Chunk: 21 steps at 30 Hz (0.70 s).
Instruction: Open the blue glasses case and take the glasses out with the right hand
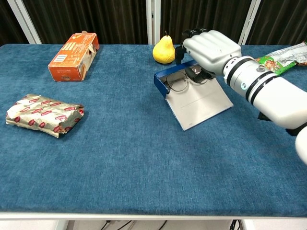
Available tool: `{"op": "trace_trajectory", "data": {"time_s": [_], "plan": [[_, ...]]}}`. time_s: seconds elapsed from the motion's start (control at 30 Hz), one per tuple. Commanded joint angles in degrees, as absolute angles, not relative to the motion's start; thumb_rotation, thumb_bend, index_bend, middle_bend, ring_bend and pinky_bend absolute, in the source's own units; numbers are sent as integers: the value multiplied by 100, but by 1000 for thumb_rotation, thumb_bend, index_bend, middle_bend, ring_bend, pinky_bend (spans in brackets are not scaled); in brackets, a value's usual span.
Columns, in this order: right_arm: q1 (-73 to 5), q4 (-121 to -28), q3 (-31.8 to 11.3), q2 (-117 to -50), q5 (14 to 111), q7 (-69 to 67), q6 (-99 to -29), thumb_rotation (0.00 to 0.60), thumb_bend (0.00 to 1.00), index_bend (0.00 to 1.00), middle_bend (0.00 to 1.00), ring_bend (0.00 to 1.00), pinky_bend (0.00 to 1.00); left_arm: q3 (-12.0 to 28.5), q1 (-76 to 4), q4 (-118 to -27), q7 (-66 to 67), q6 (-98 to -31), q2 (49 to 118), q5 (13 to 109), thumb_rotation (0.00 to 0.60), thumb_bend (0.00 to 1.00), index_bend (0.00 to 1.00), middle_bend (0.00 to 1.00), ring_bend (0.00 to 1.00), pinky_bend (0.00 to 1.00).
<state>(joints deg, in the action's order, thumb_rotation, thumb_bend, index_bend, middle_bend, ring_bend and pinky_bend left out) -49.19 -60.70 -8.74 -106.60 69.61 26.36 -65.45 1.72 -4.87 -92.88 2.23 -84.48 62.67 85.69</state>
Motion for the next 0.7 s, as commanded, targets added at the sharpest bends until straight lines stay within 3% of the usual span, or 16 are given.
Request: {"op": "trace_trajectory", "data": {"time_s": [0.03,0.2,0.57,0.63,0.7], "plan": [[-4823,-5610,-914,-11045,7200,2623,-6755,600,500,675,297,12,0,170,-485,-9289,210,-8450,6264,8572,600,358,696,711,554,573],[-4809,-5159,-951,-11298,7432,2542,-6955,600,494,681,313,23,0,168,-487,-9284,195,-8447,6262,8577,600,358,686,711,554,572],[-4971,-5003,-1443,-11417,6960,2618,-6167,600,482,684,315,23,0,166,-493,-9295,229,-8431,6257,8569,600,358,685,711,554,561],[-5053,-5011,-1586,-11419,6761,2746,-5915,600,476,654,310,23,0,165,-493,-9296,234,-8432,6257,8568,600,358,685,712,554,561],[-5110,-5095,-1696,-11373,6563,2882,-5675,600,456,561,294,19,0,166,-492,-9299,236,-8433,6257,8567,600,358,685,712,554,561]]}}
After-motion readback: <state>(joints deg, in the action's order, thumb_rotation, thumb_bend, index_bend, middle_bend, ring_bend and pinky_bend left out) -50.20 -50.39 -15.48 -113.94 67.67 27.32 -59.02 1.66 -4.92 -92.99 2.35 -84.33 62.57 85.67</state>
